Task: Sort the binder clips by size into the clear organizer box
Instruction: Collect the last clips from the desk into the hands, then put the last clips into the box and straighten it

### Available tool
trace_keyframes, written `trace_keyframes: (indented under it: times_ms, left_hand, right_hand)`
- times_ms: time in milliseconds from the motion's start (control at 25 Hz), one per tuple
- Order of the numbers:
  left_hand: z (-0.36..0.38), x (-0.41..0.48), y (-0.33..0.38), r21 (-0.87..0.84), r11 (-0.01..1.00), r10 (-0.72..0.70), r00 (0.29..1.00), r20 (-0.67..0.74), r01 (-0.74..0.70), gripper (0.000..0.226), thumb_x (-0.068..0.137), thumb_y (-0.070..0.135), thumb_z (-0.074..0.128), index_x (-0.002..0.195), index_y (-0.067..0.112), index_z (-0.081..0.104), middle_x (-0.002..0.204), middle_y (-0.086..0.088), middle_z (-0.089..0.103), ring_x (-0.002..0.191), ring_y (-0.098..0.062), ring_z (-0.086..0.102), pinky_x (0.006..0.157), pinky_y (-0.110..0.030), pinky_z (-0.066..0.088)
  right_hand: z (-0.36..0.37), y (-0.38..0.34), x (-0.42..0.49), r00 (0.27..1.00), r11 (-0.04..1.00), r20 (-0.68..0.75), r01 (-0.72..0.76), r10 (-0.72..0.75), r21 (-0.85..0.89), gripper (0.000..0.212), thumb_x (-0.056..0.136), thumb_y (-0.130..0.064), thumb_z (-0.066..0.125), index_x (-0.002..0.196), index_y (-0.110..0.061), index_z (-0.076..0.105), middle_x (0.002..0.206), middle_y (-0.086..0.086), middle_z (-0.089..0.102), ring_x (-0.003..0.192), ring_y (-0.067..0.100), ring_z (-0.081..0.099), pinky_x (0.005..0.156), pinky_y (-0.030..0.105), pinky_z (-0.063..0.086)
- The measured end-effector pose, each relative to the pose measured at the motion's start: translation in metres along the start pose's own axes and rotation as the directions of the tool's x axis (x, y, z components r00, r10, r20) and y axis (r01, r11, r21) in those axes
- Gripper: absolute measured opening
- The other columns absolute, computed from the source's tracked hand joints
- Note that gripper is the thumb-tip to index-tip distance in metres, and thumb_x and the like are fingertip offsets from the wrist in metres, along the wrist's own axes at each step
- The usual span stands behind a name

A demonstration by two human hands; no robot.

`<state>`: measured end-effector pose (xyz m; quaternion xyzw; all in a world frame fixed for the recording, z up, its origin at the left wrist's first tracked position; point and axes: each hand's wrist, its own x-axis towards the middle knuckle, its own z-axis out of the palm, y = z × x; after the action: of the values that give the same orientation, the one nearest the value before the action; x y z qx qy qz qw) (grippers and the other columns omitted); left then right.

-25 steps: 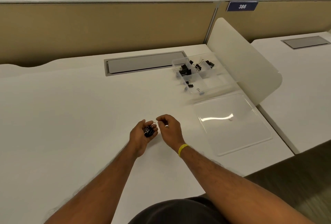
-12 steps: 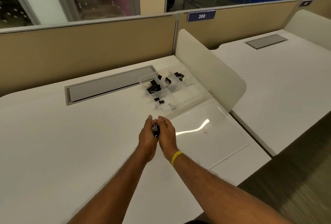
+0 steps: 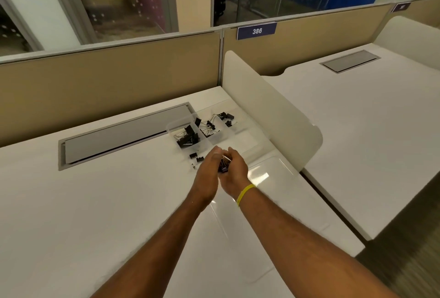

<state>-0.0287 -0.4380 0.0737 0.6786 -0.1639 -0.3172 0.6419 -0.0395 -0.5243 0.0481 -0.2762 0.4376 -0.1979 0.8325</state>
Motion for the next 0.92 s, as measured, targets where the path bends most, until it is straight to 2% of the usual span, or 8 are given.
trace_keyframes:
  times_ms: [120, 200, 240, 360, 560, 720, 840, 920]
  left_hand:
    - [-0.008, 0.020, 0.002, 0.063, 0.996, 0.060, 0.997, -0.042, -0.057, 0.048, 0.103, 0.041, 0.028, 0.147, 0.021, 0.036, 0.151, 0.002, 0.037, 0.138, -0.010, 0.033, 0.114, -0.030, 0.025]
    - [-0.014, 0.035, -0.001, 0.118, 0.992, 0.055, 0.997, -0.062, -0.047, 0.051, 0.103, 0.044, 0.027, 0.148, 0.021, 0.034, 0.152, 0.001, 0.036, 0.139, -0.015, 0.033, 0.116, -0.037, 0.026]
    - [-0.017, 0.041, -0.001, 0.142, 0.989, 0.045, 0.996, -0.075, -0.034, 0.051, 0.102, 0.044, 0.027, 0.147, 0.021, 0.035, 0.151, 0.002, 0.038, 0.136, -0.014, 0.036, 0.114, -0.035, 0.029]
    - [-0.036, 0.053, -0.005, 0.095, 0.995, 0.048, 0.986, -0.159, -0.033, 0.040, 0.103, 0.039, 0.029, 0.135, 0.024, 0.047, 0.128, 0.014, 0.053, 0.112, 0.004, 0.049, 0.093, -0.013, 0.035]
    - [-0.066, 0.068, -0.034, 0.061, 0.998, 0.018, 0.940, -0.340, 0.003, 0.040, 0.103, 0.035, 0.030, 0.135, 0.022, 0.049, 0.133, 0.008, 0.051, 0.130, -0.014, 0.044, 0.113, -0.037, 0.029]
    - [-0.076, 0.069, -0.054, 0.058, 0.996, -0.034, 0.922, -0.386, 0.061, 0.043, 0.103, 0.037, 0.030, 0.137, 0.019, 0.049, 0.140, 0.003, 0.050, 0.132, -0.017, 0.043, 0.116, -0.044, 0.028]
    - [-0.078, 0.068, -0.067, 0.034, 0.994, -0.082, 0.912, -0.402, 0.104, 0.043, 0.103, 0.034, 0.030, 0.139, 0.017, 0.046, 0.144, -0.001, 0.048, 0.133, -0.019, 0.043, 0.116, -0.046, 0.028]
    - [-0.078, 0.066, -0.072, 0.031, 0.992, -0.101, 0.913, -0.395, 0.123, 0.042, 0.103, 0.032, 0.031, 0.139, 0.016, 0.046, 0.143, -0.003, 0.048, 0.132, -0.020, 0.044, 0.115, -0.046, 0.029]
  right_hand:
    - [0.013, -0.024, 0.024, 0.999, 1.000, 0.029, -0.015, 0.014, 0.017, 0.013, 0.094, -0.011, 0.054, 0.083, -0.003, 0.054, 0.073, 0.014, 0.054, 0.063, 0.022, 0.054, 0.062, 0.032, 0.052]
    - [0.019, -0.035, 0.042, 0.999, 0.999, 0.035, 0.025, -0.024, -0.043, 0.014, 0.095, -0.013, 0.052, 0.084, -0.004, 0.053, 0.072, 0.013, 0.052, 0.060, 0.021, 0.053, 0.060, 0.030, 0.052]
    - [0.021, -0.040, 0.052, 0.998, 0.993, 0.031, 0.053, -0.050, -0.109, 0.017, 0.097, -0.018, 0.051, 0.085, -0.005, 0.054, 0.072, 0.012, 0.052, 0.060, 0.021, 0.053, 0.060, 0.030, 0.051]
    - [0.021, -0.050, 0.085, 0.992, 0.937, 0.042, 0.124, -0.117, -0.326, 0.025, 0.098, -0.029, 0.049, 0.085, -0.010, 0.057, 0.073, 0.008, 0.053, 0.061, 0.019, 0.051, 0.061, 0.030, 0.047]
    - [0.014, -0.050, 0.107, 0.969, 0.685, 0.140, 0.242, -0.202, -0.687, 0.043, 0.091, -0.056, 0.043, 0.091, -0.021, 0.067, 0.096, 0.005, 0.066, 0.089, 0.022, 0.061, 0.082, 0.037, 0.048]
    - [0.007, -0.050, 0.101, 0.929, 0.593, 0.236, 0.364, -0.284, -0.719, 0.045, 0.100, -0.047, 0.040, 0.105, -0.011, 0.067, 0.105, 0.006, 0.066, 0.091, 0.015, 0.059, 0.076, 0.028, 0.047]
    - [0.005, -0.045, 0.094, 0.848, 0.469, 0.377, 0.523, -0.374, -0.711, 0.038, 0.100, -0.034, 0.047, 0.093, -0.001, 0.064, 0.084, 0.012, 0.063, 0.078, 0.015, 0.053, 0.076, 0.038, 0.049]
    - [0.007, -0.039, 0.090, 0.790, 0.354, 0.505, 0.609, -0.348, -0.709, 0.027, 0.098, -0.024, 0.050, 0.094, -0.002, 0.064, 0.082, 0.009, 0.062, 0.076, 0.015, 0.054, 0.074, 0.035, 0.049]
